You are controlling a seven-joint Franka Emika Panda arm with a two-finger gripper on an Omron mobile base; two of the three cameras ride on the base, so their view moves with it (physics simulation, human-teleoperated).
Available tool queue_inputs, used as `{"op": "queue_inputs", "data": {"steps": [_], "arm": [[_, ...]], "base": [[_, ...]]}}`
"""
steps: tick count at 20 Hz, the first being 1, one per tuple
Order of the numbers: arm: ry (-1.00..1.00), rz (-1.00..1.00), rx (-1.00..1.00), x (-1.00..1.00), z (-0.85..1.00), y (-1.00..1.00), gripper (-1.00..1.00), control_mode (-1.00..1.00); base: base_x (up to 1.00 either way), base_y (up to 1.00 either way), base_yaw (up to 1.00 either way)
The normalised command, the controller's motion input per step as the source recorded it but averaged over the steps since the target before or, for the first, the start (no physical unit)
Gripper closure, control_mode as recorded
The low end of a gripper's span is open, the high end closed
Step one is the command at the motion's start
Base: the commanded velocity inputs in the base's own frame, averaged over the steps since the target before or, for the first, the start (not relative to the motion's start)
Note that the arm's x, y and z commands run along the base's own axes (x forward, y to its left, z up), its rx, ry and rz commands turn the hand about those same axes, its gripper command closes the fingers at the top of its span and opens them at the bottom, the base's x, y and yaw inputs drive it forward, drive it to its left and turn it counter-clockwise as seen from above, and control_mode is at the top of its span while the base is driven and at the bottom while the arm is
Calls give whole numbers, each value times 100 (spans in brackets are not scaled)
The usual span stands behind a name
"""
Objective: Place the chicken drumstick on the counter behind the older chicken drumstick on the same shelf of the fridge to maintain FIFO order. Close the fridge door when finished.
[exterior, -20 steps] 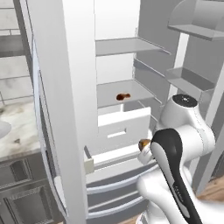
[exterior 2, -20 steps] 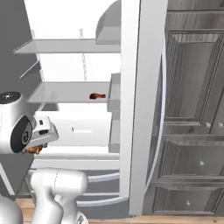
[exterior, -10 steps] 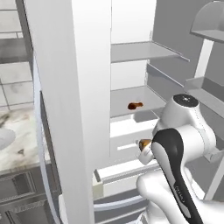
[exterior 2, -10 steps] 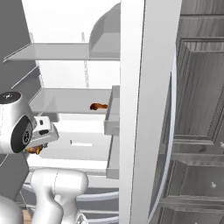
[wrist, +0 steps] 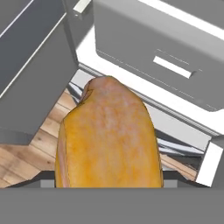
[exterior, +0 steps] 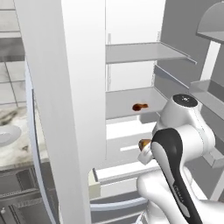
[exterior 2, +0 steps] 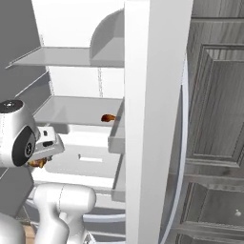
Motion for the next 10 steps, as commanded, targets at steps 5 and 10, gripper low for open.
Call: {"op": "queue_inputs", "data": {"steps": [5,10], "arm": [[-11,11,2,80,0,10,100,-100],[-17,9,0,100,0,15,100,-100]], "base": [[20,2,3],[0,0,0]]}}
